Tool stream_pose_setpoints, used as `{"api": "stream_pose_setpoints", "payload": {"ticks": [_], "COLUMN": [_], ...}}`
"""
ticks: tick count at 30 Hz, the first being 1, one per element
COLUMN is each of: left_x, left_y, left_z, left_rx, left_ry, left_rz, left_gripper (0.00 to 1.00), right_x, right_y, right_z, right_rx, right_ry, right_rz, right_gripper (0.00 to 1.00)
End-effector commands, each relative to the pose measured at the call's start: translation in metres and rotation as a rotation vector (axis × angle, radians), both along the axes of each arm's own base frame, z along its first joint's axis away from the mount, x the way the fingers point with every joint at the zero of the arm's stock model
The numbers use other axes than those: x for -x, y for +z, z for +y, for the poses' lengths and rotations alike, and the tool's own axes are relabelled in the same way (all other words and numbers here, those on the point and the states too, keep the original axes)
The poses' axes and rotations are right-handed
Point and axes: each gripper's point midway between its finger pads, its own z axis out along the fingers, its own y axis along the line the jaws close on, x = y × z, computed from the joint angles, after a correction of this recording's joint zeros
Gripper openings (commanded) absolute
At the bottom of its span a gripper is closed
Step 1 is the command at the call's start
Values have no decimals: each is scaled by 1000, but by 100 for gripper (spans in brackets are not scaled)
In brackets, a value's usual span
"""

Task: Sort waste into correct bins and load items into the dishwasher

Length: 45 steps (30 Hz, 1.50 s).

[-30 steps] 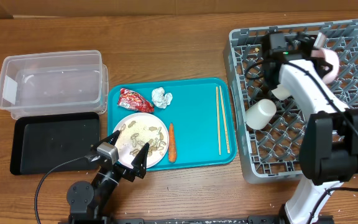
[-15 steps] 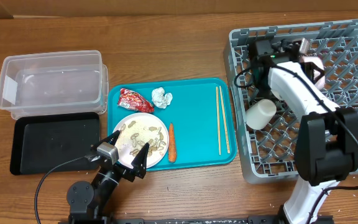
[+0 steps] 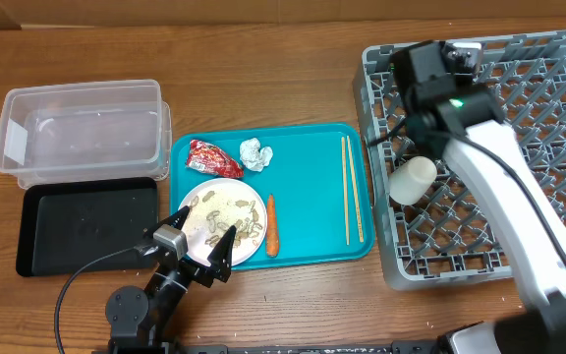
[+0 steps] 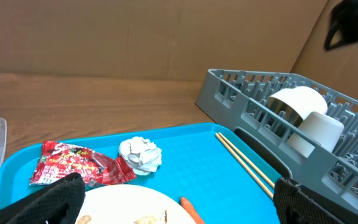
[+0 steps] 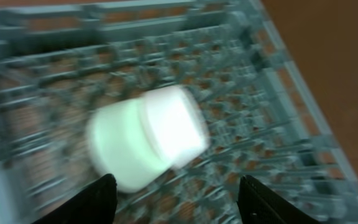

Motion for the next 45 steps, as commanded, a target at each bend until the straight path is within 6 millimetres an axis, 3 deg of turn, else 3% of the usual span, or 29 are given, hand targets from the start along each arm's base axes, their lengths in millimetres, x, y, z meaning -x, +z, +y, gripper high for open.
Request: {"api": "stream_pose_setpoints", "payload": {"ticks": [1, 3, 6, 11, 17, 21, 22, 24, 30, 38, 45], "left_x": [0, 0, 0, 0, -1, 6, 10, 16, 19, 37, 33], "left_y": [1, 1, 1, 1, 9, 2, 1, 2, 20, 83, 107], "left_z": [0, 0, 0, 0, 3, -11, -16, -25, -27, -21, -10], "left_rx": [11, 11, 11, 11, 12, 18, 26, 61, 246, 184, 93], "left_ry": [2, 2, 2, 2, 19, -71, -108, -171, -174, -131, -48], "left_rz": [-1, -2, -1, -2, -35, -2, 6, 23, 99, 101, 349], "left_gripper": [100, 100, 100, 100, 100, 100, 100, 100, 100, 100, 100], "right_x": [25, 48, 75, 105, 135, 156, 161, 169, 178, 179, 179], "right_y": [15, 22, 28, 47, 99, 126, 130, 136, 134, 131, 131], "right_z": [60, 85, 101, 104, 93, 86, 84, 81, 78, 78, 78], "right_rx": [-364, -519, -631, -674, -685, -684, -685, -687, -687, -686, -686], "right_ry": [208, 303, 367, 434, 509, 557, 563, 572, 568, 564, 564], "right_rz": [22, 63, 121, 113, -93, -209, -228, -257, -246, -233, -233], "right_gripper": [73, 78, 76, 67, 70, 82, 97, 100, 100, 100, 100]}}
